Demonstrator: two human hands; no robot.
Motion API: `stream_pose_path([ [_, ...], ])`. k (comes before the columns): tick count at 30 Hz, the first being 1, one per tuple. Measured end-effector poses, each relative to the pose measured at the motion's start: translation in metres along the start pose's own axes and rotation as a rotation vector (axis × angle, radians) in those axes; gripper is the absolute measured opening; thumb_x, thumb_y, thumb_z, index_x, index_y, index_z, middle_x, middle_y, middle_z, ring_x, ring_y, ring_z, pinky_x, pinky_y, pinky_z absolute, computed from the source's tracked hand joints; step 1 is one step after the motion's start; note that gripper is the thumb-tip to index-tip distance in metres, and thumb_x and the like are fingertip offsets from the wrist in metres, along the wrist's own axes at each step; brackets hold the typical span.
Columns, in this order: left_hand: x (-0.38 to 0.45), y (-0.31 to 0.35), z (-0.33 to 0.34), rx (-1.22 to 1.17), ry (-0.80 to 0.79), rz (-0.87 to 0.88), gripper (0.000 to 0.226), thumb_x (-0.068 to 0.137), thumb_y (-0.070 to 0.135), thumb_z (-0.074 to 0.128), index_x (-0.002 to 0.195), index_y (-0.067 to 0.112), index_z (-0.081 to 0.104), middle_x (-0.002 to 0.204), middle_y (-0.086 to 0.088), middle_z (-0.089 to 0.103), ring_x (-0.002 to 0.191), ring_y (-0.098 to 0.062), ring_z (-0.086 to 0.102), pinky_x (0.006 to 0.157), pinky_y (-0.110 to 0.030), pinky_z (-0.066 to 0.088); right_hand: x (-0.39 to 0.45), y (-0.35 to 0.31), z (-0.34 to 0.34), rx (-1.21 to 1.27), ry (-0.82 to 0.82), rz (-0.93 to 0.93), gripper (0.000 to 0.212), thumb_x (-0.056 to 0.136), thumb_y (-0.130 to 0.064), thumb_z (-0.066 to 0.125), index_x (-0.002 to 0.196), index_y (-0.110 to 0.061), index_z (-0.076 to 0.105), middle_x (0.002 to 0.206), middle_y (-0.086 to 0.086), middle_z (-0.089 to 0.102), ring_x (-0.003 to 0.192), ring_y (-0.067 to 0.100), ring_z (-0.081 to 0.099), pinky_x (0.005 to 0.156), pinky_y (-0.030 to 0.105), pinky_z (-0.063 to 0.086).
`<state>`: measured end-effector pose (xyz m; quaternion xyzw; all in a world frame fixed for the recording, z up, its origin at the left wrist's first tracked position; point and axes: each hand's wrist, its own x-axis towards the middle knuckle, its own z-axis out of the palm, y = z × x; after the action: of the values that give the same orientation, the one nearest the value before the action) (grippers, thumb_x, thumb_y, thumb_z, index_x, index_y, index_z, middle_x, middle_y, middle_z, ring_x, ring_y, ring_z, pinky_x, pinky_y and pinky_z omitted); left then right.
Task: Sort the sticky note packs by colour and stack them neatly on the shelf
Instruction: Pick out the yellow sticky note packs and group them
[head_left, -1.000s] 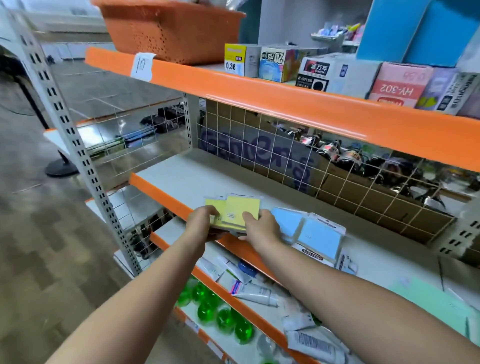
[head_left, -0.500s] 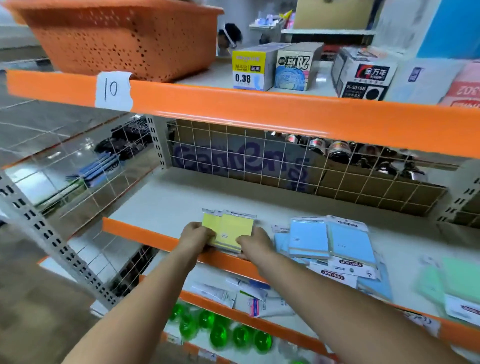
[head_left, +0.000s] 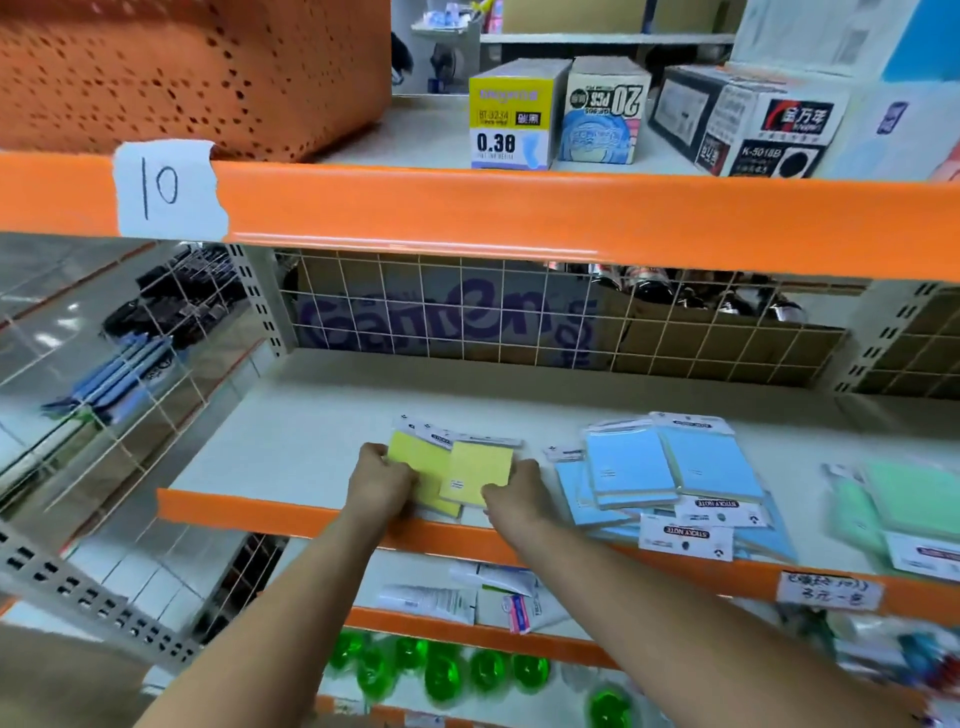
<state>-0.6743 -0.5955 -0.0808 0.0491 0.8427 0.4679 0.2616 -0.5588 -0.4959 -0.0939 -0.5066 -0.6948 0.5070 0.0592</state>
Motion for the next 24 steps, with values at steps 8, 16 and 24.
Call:
stream_pose_path([
  [8,0.022,-0.010,-0.017,0.193,-0.022,-0.082,0.048,0.063,0.029,0.068,0.101,0.018,0.041,0.097,-0.008,0.058,0.103,-0.035,0.057,0.100,-0.050,0.041,-0.009,-0.006,0.002,-0.104,0.010,-0.043,0.068,0.090,-0.011,0.054,0.149,-0.014,0.022,0.132,0.012,0.054,0.107,0.031,0.060,0.064,0.023,0.041],
  [16,0.023,-0.006,-0.029,0.587,-0.014,-0.055,0.049,0.084,0.038,0.063,0.128,0.018,0.051,0.132,-0.017,0.042,0.123,-0.034,0.042,0.107,-0.039,0.034,-0.022,-0.008,0.003,-0.313,-0.031,-0.093,0.076,0.090,-0.018,0.055,0.153,-0.024,0.014,0.145,0.009,0.035,0.131,0.029,0.040,0.098,0.031,0.041],
  [24,0.015,-0.010,-0.021,0.594,0.022,0.022,0.055,0.088,0.026,0.052,0.141,0.034,0.039,0.139,-0.011,0.039,0.131,-0.031,0.034,0.107,-0.040,0.026,-0.025,-0.006,0.002,-0.431,-0.030,-0.124,0.056,0.092,-0.017,0.051,0.145,-0.016,0.034,0.141,0.009,0.032,0.130,0.029,0.037,0.102,0.031,0.038],
])
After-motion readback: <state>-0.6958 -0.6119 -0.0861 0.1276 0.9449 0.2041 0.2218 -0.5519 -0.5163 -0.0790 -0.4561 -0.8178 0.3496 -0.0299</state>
